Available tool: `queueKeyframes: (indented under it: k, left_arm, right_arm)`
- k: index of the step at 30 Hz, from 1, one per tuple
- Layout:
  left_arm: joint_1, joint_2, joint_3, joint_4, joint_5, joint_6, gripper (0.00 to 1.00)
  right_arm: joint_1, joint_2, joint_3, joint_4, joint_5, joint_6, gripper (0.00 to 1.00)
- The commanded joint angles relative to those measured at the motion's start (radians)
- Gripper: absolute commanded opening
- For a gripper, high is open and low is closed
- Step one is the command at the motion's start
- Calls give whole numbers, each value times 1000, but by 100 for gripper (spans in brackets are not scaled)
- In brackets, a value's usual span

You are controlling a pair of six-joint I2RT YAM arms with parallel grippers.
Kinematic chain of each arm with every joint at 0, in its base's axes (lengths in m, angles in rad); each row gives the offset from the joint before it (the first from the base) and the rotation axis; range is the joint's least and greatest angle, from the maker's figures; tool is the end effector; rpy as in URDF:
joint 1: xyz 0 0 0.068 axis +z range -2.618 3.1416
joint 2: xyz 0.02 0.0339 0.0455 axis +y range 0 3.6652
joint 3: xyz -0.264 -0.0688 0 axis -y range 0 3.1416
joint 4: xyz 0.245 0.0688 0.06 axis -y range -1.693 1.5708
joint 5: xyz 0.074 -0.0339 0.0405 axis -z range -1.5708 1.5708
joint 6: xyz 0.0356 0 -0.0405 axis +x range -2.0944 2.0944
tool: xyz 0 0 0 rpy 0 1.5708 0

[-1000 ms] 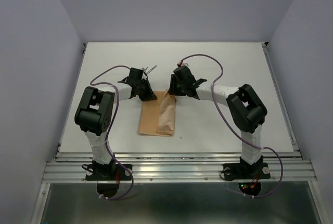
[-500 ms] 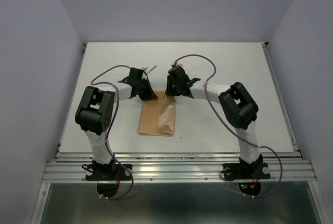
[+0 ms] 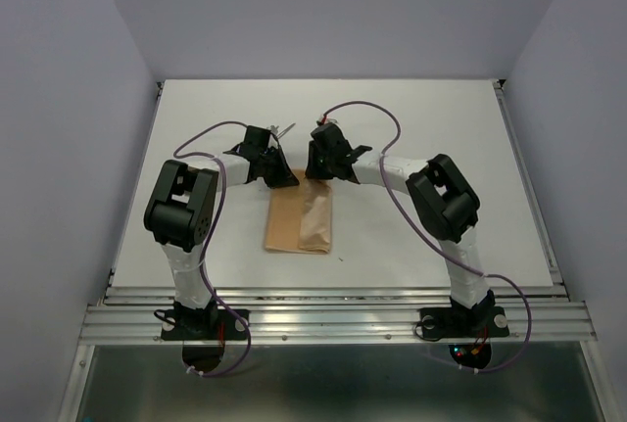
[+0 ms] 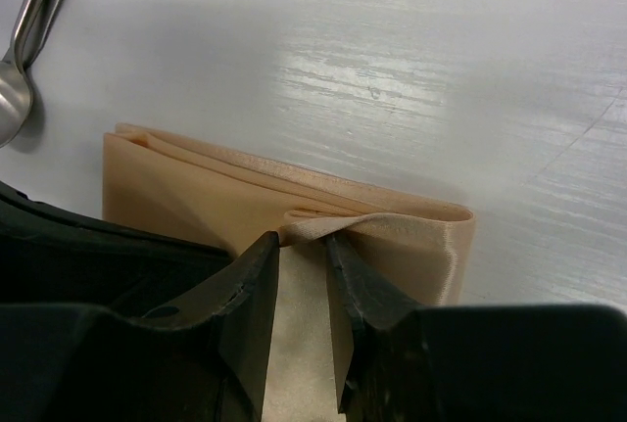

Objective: Fold the napkin into a case and place the utensils inside
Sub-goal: Smooth out the 2/3-rectangle-folded napkin at the center of the board, then pick up the 2/3-rectangle-folded napkin from the center of the board.

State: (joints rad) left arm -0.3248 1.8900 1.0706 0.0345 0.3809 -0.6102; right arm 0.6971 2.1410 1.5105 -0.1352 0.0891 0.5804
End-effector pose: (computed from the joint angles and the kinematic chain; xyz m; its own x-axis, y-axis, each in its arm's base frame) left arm 0.3651 -0.1369 0.1504 -0.8615 -0.2712 -0.4292 0.0632 0.7815 -0.6207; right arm 0.3660 0.3023 0.1639 -0.7680 0.0693 -0.6367 -0.2022 0.9170 0.3437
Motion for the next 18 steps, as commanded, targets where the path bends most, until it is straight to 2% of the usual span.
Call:
queueKeyframes:
  k: [1, 7, 18]
  left_arm:
    - [0, 43, -3, -67, -54, 40, 0]
    - [0, 23, -3, -73, -65, 43, 0]
    - [0, -129, -23, -134, -109, 47, 0]
  right_arm:
    - [10, 23, 43, -1, 1, 7, 32]
    - [10, 39, 33, -6, 26, 24, 32]
    - [10, 28, 40, -32, 90, 21, 32]
